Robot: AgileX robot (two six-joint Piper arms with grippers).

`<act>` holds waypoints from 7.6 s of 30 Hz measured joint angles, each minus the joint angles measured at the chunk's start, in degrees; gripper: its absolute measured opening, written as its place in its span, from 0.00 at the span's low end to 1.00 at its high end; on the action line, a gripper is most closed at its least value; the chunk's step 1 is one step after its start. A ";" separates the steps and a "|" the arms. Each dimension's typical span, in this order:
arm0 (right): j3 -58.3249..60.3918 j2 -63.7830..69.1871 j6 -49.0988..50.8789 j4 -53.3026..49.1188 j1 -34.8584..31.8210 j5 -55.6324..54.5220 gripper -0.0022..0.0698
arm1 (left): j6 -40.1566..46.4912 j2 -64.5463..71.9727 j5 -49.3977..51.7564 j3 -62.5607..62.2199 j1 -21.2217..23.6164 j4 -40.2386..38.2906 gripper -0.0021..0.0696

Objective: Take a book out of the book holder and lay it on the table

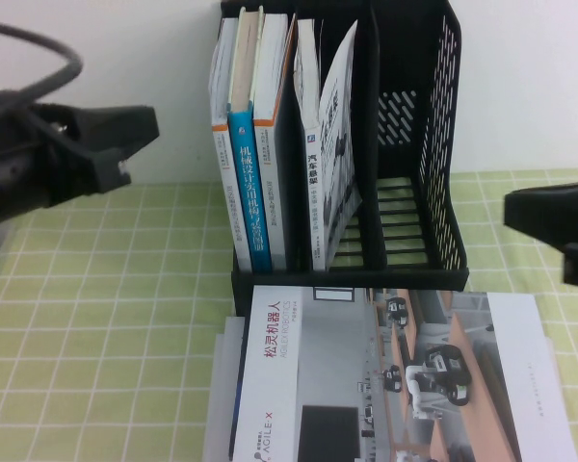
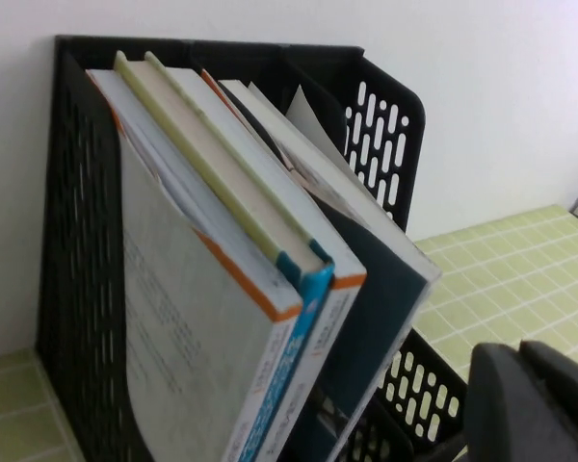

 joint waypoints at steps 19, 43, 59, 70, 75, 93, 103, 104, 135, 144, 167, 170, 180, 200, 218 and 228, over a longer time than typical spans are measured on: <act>-7.99 25.10 -7.14 8.05 17.31 -30.28 0.61 | -3.45 26.78 -3.22 -25.22 -12.42 20.80 0.03; -18.28 45.37 -10.63 8.21 19.02 -37.28 0.64 | -2.04 33.11 -8.08 -27.30 -13.14 20.34 0.03; -24.85 53.29 -10.26 5.73 19.27 -42.93 0.22 | -2.01 33.11 -8.30 -27.30 -13.14 20.45 0.03; -24.53 42.44 -9.49 6.26 19.03 -42.43 0.22 | -3.27 33.11 -8.30 -27.30 -13.14 20.45 0.03; -24.53 31.65 -17.33 6.36 18.83 -42.53 0.22 | -4.41 33.11 -8.12 -27.30 -13.14 20.45 0.03; -30.32 -0.31 -21.88 6.22 4.57 11.92 0.22 | -13.06 32.77 -6.70 -27.84 -13.14 25.35 0.03; -30.32 -2.36 -23.40 -4.39 4.57 36.77 0.22 | -18.67 24.23 -2.03 -26.25 -12.79 33.57 0.03; -30.32 -2.04 -23.39 -5.72 4.57 38.97 0.22 | -20.16 22.41 -1.17 -26.16 -12.79 34.47 0.03; -0.80 17.94 35.58 -90.03 40.12 -1.48 0.21 | -44.21 -24.58 10.11 7.09 -12.65 46.16 0.03; 8.50 20.92 43.08 -90.73 40.39 -6.04 0.22 | -44.32 -24.63 9.76 7.21 -12.65 46.93 0.03; -11.90 21.81 31.63 -44.34 44.80 22.10 0.75 | -44.32 -24.85 16.81 7.21 -12.65 51.63 0.03; -20.67 21.81 27.15 -35.97 44.80 30.69 0.65 | -44.36 -25.66 17.18 7.21 -12.65 51.75 0.03; -43.47 18.61 15.61 -44.74 44.80 37.34 0.05 | -54.44 -37.06 16.12 7.21 -12.65 56.25 0.03; 0.46 -25.92 28.77 -66.09 31.48 26.21 0.03 | -79.83 -52.58 10.25 28.44 -12.65 74.63 0.03; 25.44 -36.93 32.85 -59.76 31.48 7.87 0.03 | -79.40 -52.58 -0.94 33.12 -12.65 76.57 0.03; 25.52 -36.93 36.22 -60.13 31.48 9.51 0.03 | -79.09 -52.58 -0.26 33.12 -12.65 76.57 0.03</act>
